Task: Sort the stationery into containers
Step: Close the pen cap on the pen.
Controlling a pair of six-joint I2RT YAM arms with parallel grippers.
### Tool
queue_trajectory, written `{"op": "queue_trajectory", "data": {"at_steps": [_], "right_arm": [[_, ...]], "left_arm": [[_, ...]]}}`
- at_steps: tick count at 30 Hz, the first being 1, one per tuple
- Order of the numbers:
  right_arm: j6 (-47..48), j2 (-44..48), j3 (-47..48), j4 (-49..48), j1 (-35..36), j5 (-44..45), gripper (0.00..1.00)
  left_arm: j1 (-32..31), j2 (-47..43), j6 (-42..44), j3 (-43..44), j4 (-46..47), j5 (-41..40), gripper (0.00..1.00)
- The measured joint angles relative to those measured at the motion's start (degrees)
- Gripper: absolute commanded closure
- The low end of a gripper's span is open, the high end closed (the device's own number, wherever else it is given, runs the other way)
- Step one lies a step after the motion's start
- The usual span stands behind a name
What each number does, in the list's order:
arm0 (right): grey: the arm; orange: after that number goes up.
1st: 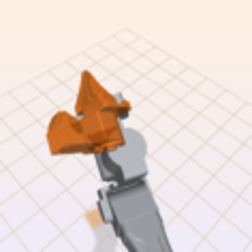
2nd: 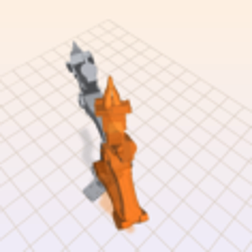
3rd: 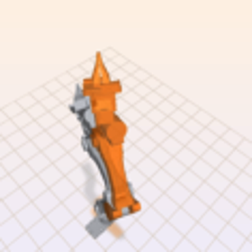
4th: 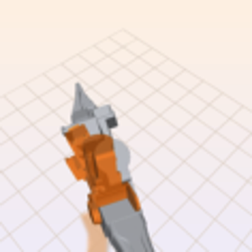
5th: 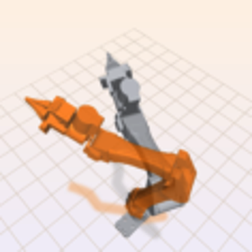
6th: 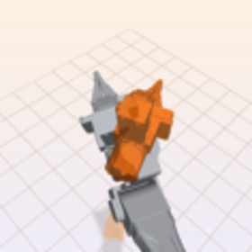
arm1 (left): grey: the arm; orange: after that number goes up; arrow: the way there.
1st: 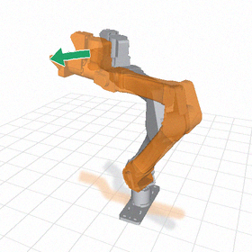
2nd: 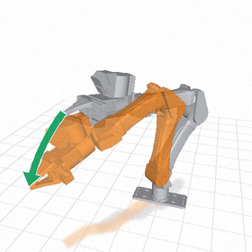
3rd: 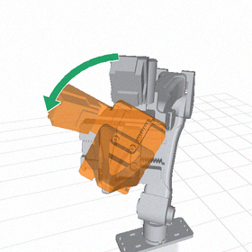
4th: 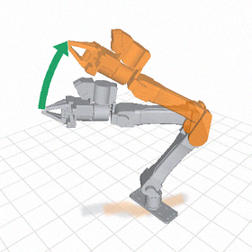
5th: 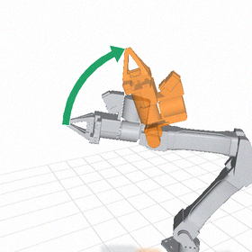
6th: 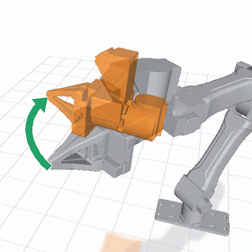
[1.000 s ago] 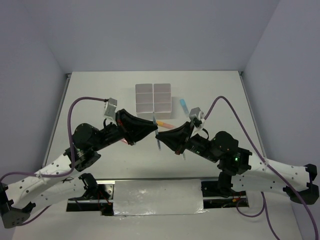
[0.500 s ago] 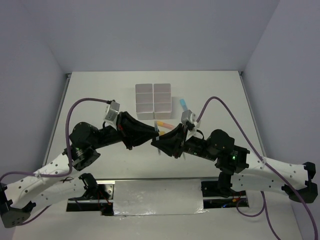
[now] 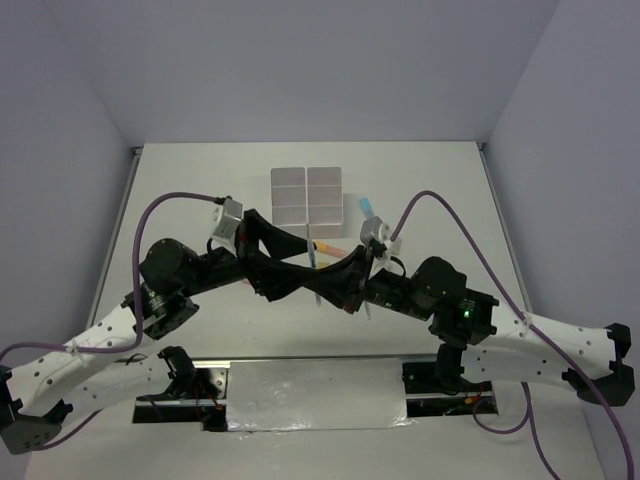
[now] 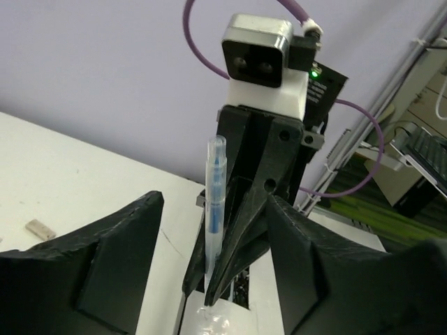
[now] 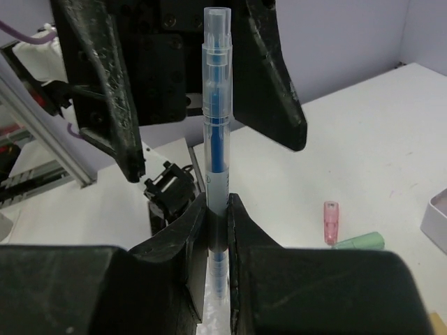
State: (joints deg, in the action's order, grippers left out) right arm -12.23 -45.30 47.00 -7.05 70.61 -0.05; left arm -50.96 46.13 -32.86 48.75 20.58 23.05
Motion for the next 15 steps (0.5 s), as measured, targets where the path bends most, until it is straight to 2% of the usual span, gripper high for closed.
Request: {"op": "queue_trajectory", "data": {"at_steps": [7,15], "right_arm": [[0.15,-2.78,0.79,1.68,-0.07,1.11,1.00],[0.15,-3.74,1.09,2.86,-0.11,1.38,1.00]], "left_arm": [[0.00,-0.15,1.40,2.05,-2.97,-4.85,0.25],[0.00,-0.15,2.78,4.92,-4.57,-9.57,0.37]]}}
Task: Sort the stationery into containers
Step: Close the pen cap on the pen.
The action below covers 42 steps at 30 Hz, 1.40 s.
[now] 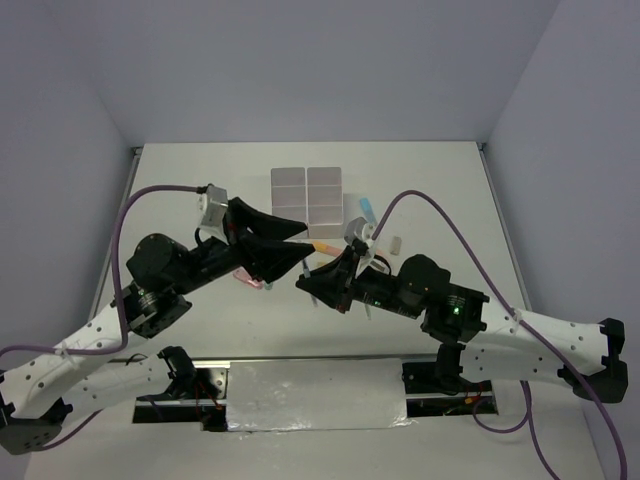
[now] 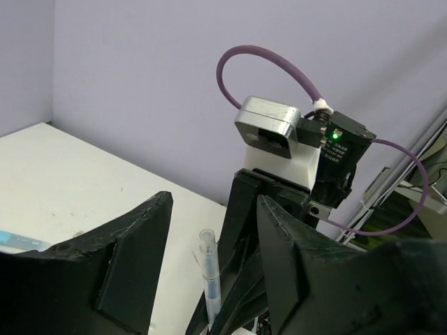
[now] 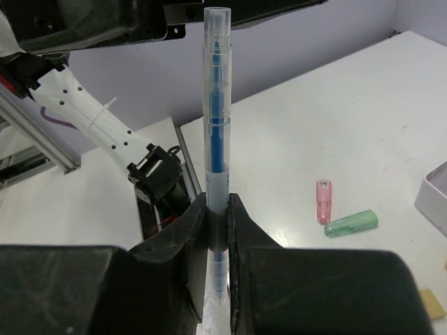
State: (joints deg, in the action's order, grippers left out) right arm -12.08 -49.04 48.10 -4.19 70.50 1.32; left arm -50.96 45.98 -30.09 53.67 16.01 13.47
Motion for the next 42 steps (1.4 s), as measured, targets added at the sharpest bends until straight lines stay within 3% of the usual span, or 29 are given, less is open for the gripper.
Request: {"op": "queue_trajectory", "data": {"at_steps": [5,9,12,13,15,16,30,42], "right_arm": [[0.00,0.28,0.00,-0.02,0.00,0.24,1.00],[0.02,0.76,0.02,0.00,0.00,0.85,1.00],[0.09,0.79,0.02,0.02,0.00,1.33,1.00],[0.09,0.79,0.02,0.07,0.00,1.51,1.00],[0.17,0.70,0.04,0.63,-0.09,2.08,1.00],[0.22,0.57,0.13,0.87,-0.09,2.36,1.00],[4.44,-1.86,6.75,6.75,-2.19,4.63,1.00],[5.60,-4.17,11.39,13.99,-8.52,-1.22,1.00]], "left_arm": [[0.00,0.26,0.02,-0.20,-0.70,-1.01,0.37],[0.02,0.48,-0.24,-0.72,-1.07,-1.14,0.50],[0.00,0.57,-0.37,-1.11,-0.98,-0.85,0.64],[0.02,0.57,-0.35,-1.29,-0.96,-0.66,0.80],[-0.02,0.70,-0.50,-1.42,-0.74,0.04,0.97],[-0.13,0.81,-0.20,-1.42,-0.72,0.22,1.00],[0.48,3.61,-2.29,-1.42,4.63,-1.46,1.00],[-0.79,6.12,-3.52,-6.32,15.30,-7.72,1.00]]}}
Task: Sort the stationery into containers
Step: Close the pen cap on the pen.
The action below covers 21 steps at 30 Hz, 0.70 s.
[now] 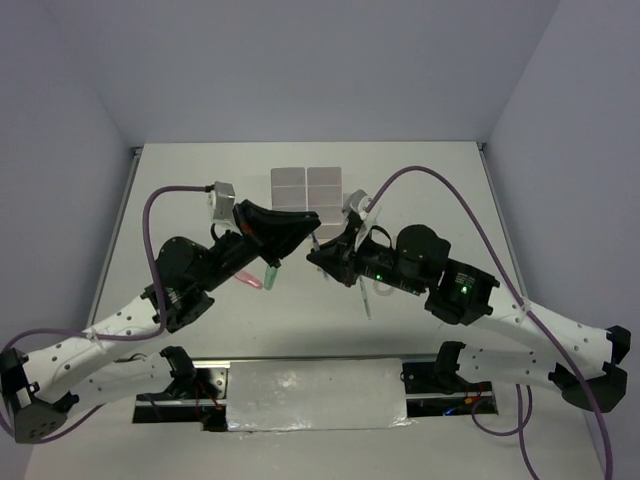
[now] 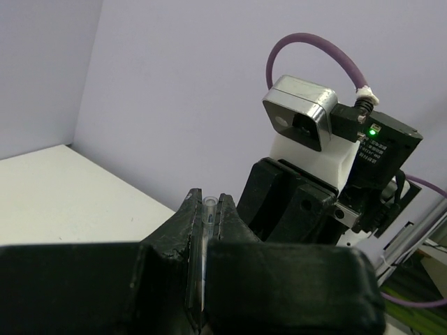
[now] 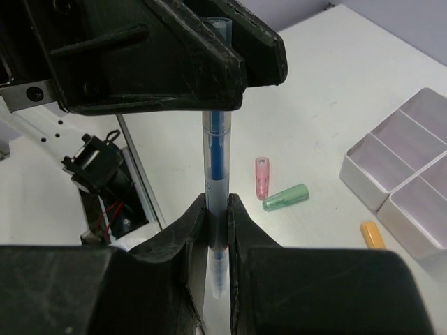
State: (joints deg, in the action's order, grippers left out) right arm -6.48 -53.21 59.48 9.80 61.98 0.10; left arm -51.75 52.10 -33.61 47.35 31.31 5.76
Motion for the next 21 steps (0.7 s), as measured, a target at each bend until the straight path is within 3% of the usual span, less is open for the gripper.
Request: {"op": "queue_trajectory", "data": {"at_steps": [13,21], "right_arm": [[1.11,-6.23,11.06,11.34,-3.65,-6.56,1.00],[-0.11,-6.95,12.20,13.27,-6.10,-11.98,1.00]], "left_arm": [[-2.97,0.04,-0.20,-4.61,10.43,-8.52,1.00],[-5.27,0.04,-1.29,-8.00,15.54,-12.74,1.00]]}}
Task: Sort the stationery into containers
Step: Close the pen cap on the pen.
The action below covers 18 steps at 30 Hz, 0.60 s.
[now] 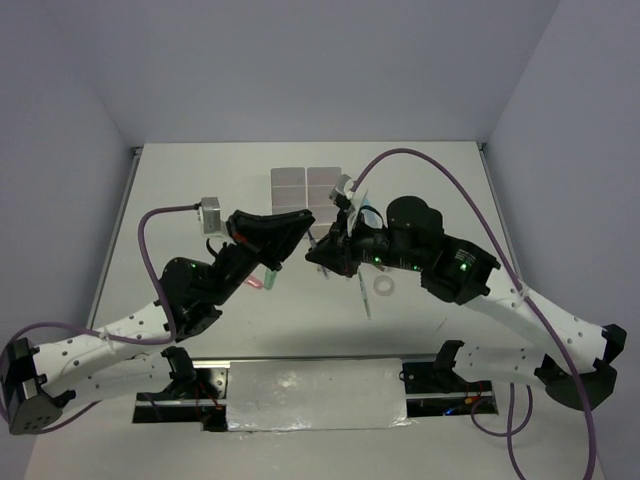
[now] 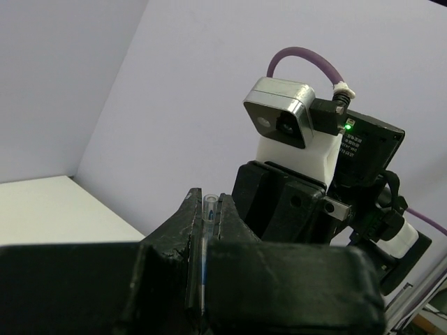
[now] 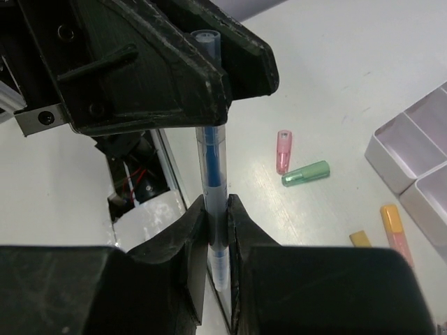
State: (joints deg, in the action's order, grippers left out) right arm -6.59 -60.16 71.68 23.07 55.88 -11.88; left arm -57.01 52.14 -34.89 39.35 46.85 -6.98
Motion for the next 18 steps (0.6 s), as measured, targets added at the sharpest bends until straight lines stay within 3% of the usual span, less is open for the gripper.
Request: {"op": "queue_trajectory", "data": {"at_steps": [11,15,16,17,18], "right_arm": [[-3.61,0.33,-0.02,0.31,-4.09,-7.56,1.00],[-2.62,0.44,-3.02,-3.19,-4.11,-9.70,1.00],[-2.34,0.55,-4.63,-5.55,-4.11,-10.01,1.00],[-2.19,0.68,-6.45,-8.22,-4.13,-10.10,1.00],[-2.03,0.94,-8.83,-11.65,-4.13,-10.08,1.00]], "left_arm": [[-1.22,1.22,-1.40,-1.66,1.99,-2.99,1.00],[-3.13,-3.26,0.00,2.64,-10.47,-7.65,0.99],[-3.61,-3.91,1.01,4.28,-14.80,-8.94,0.96],[-3.91,-4.33,2.25,6.10,-19.10,-9.97,0.84],[-4.15,-4.37,3.85,8.07,-23.61,-10.56,0.82]]}}
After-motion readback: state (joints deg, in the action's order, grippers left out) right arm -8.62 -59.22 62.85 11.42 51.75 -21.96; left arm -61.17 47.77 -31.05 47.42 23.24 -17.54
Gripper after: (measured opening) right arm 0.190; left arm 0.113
